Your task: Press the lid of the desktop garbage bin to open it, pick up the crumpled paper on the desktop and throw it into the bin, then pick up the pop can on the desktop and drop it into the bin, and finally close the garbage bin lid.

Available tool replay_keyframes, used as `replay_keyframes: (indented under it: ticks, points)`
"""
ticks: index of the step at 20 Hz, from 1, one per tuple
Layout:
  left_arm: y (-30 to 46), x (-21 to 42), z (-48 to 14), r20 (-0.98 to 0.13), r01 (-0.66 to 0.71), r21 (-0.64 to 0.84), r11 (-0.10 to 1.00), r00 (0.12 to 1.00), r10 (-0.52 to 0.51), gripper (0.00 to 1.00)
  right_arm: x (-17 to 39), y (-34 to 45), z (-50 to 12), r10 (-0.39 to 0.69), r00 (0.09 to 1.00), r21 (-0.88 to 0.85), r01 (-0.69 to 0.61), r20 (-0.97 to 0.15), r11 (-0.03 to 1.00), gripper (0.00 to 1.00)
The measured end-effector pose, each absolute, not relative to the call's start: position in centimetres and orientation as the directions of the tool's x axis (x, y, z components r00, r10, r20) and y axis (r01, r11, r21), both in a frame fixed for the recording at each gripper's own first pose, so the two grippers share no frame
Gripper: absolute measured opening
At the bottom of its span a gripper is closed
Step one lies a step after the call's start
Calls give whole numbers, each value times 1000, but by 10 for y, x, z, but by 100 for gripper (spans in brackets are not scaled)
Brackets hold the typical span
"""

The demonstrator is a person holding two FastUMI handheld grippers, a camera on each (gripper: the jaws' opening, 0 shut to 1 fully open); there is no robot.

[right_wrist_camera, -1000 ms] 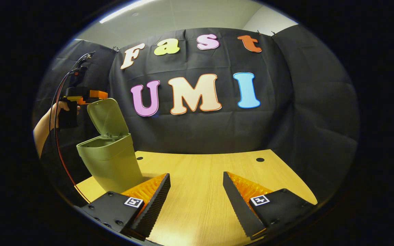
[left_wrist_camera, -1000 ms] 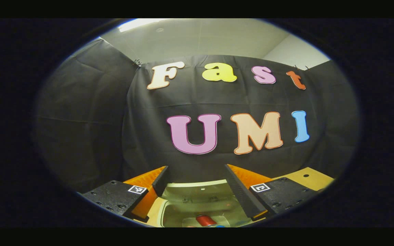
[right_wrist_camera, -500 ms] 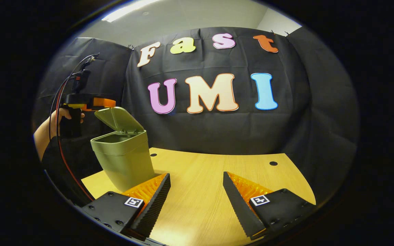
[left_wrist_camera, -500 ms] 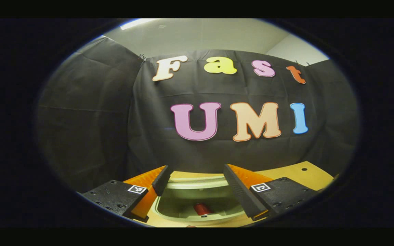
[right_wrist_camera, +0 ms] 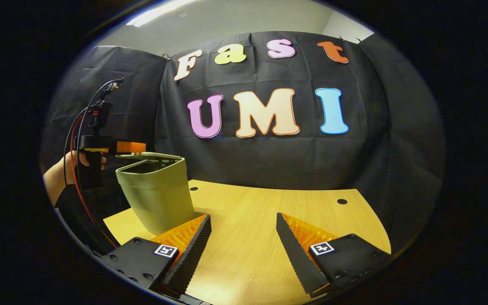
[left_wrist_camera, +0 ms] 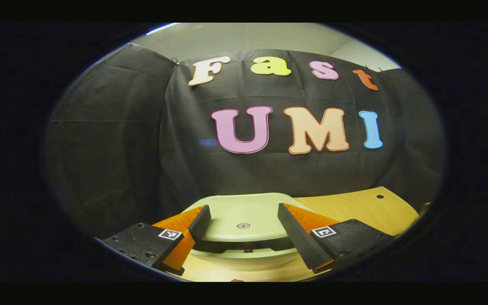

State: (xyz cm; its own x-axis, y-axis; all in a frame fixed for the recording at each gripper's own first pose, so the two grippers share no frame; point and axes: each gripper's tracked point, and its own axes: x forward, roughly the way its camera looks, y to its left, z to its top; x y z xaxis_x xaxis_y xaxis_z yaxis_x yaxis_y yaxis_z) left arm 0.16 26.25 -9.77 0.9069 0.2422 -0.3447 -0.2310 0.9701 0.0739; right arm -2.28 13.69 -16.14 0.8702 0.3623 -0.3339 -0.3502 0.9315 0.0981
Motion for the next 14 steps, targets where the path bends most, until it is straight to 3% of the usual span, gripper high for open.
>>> replay_keyframes:
  ticks: [1, 3, 4, 11, 13, 14]
  points:
    - [262, 1, -103, -355, -235, 65, 970, 903, 243, 95, -23, 138, -162, 364, 868, 96, -353, -336, 931, 97]
    - [264, -3, -115, -380, -247, 63, 967, 890, 253, 100, -23, 139, -164, 365, 866, 91, -356, -342, 930, 97]
    - [265, -5, -119, -388, -248, 64, 967, 886, 253, 95, -22, 141, -164, 366, 865, 92, -357, -343, 930, 97]
    - [262, -13, -139, -443, -266, 41, 963, 859, 256, 94, -22, 153, -168, 387, 853, 120, -369, -350, 922, 98]
    - [262, -15, -144, -438, -266, 92, 960, 855, 279, 100, -23, 157, -172, 393, 847, 122, -375, -358, 919, 98]
    - [260, -18, -144, -425, -268, 103, 958, 859, 286, 95, -23, 158, -172, 396, 845, 124, -377, -359, 918, 98]
